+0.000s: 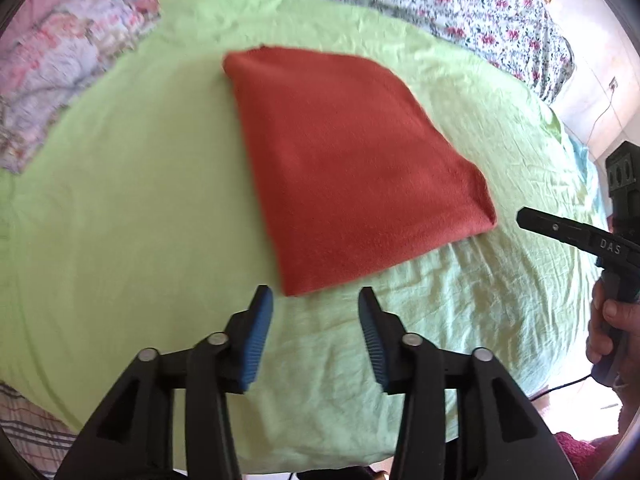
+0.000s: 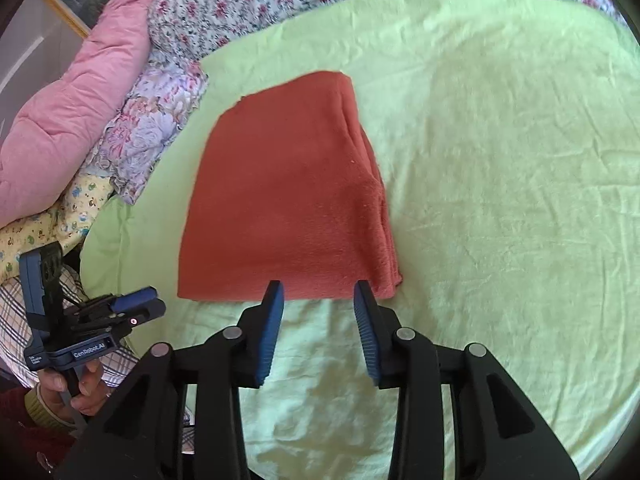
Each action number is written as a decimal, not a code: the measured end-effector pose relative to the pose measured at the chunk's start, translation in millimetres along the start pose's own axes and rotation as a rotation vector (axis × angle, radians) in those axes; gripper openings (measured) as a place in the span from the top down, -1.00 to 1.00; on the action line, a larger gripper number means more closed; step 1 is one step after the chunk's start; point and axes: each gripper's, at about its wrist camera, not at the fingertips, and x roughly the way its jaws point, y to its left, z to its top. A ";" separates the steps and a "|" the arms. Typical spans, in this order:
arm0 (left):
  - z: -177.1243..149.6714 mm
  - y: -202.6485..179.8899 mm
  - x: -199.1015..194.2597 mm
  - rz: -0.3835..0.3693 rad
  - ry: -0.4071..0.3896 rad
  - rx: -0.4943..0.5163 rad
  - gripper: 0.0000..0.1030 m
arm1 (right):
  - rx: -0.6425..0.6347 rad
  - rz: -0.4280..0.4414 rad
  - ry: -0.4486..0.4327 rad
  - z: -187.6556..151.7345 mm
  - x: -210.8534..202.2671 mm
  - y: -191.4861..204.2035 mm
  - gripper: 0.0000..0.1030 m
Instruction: Fold small clothes
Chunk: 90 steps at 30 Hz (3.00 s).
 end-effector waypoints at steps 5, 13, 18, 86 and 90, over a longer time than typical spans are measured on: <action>-8.4 2.2 -18.1 0.066 -0.042 0.019 -0.34 | -0.047 -0.031 -0.039 -12.1 -11.4 18.8 -0.06; -34.9 -4.3 -28.1 0.173 -0.054 0.091 -0.56 | -0.245 -0.074 -0.048 -44.6 -22.5 50.1 -0.56; -49.8 -5.8 -24.2 0.235 -0.037 0.115 -0.59 | -0.258 -0.092 -0.029 -61.5 -23.8 46.2 -0.61; 50.4 -13.9 21.3 0.247 0.006 0.044 -0.66 | -0.262 -0.100 0.047 28.9 42.0 50.6 -0.66; 51.6 -15.1 22.1 0.244 0.008 0.044 -0.66 | -0.270 -0.094 0.056 32.6 44.2 51.9 -0.66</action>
